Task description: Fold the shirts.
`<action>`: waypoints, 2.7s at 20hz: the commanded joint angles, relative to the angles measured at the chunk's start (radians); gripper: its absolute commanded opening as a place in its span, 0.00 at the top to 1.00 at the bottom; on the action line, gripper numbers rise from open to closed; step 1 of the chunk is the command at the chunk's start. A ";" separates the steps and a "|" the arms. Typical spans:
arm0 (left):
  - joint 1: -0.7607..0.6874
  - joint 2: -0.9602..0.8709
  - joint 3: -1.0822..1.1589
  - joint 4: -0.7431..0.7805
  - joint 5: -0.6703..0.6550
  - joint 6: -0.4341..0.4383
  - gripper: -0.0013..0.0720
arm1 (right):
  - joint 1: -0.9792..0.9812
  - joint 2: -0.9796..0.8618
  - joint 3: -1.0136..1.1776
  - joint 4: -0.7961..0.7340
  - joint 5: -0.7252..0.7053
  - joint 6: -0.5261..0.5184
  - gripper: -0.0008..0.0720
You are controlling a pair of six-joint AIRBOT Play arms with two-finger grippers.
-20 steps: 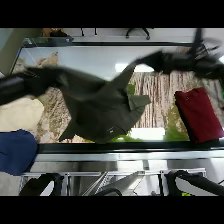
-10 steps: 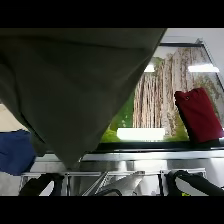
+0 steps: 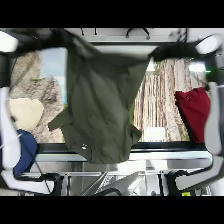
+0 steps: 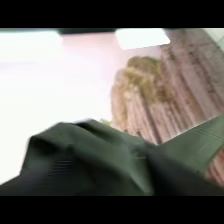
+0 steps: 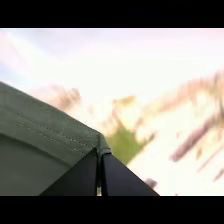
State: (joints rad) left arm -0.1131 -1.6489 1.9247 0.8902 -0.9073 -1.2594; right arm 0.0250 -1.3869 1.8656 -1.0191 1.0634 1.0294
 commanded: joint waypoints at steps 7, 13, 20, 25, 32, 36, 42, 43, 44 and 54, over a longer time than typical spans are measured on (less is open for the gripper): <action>0.214 -0.108 0.001 0.018 -0.535 -0.158 0.05 | -0.034 -0.257 -0.026 -0.417 0.030 0.271 0.95; 0.304 0.093 -0.388 0.192 -0.692 -0.222 0.08 | -0.223 -0.235 -0.028 -0.410 0.268 0.322 0.95; 0.238 0.360 -1.085 0.191 -0.415 -0.177 0.08 | -0.284 -0.187 -0.048 -0.290 0.274 0.302 0.95; 0.189 0.389 -1.252 0.188 -0.323 -0.178 0.08 | -0.283 -0.187 -0.048 -0.222 0.273 0.283 0.95; 0.084 0.389 -1.169 0.193 0.013 -0.154 0.50 | -0.283 -0.187 -0.048 -0.214 0.289 0.280 0.95; 0.129 0.306 -1.012 0.223 -0.125 -0.153 0.85 | -0.285 -0.187 -0.048 -0.214 0.299 0.279 0.95; 0.261 0.318 -0.956 0.244 -0.396 -0.117 0.25 | -0.285 -0.187 -0.048 -0.214 0.299 0.277 0.95; 0.286 0.337 -1.003 0.240 -0.374 -0.111 0.25 | -0.285 -0.187 -0.048 -0.214 0.299 0.276 0.95; 0.303 0.348 -1.053 0.225 -0.348 -0.101 0.25 | -0.285 -0.187 -0.048 -0.214 0.298 0.277 0.95; 0.185 0.201 -1.200 -0.021 -0.160 0.056 0.29 | -0.285 -0.186 -0.048 -0.214 0.307 0.276 0.95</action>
State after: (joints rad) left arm 0.1127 -1.3975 0.7189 0.8845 -1.1206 -1.2285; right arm -0.2596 -1.5738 1.8175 -1.2327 1.3663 1.3052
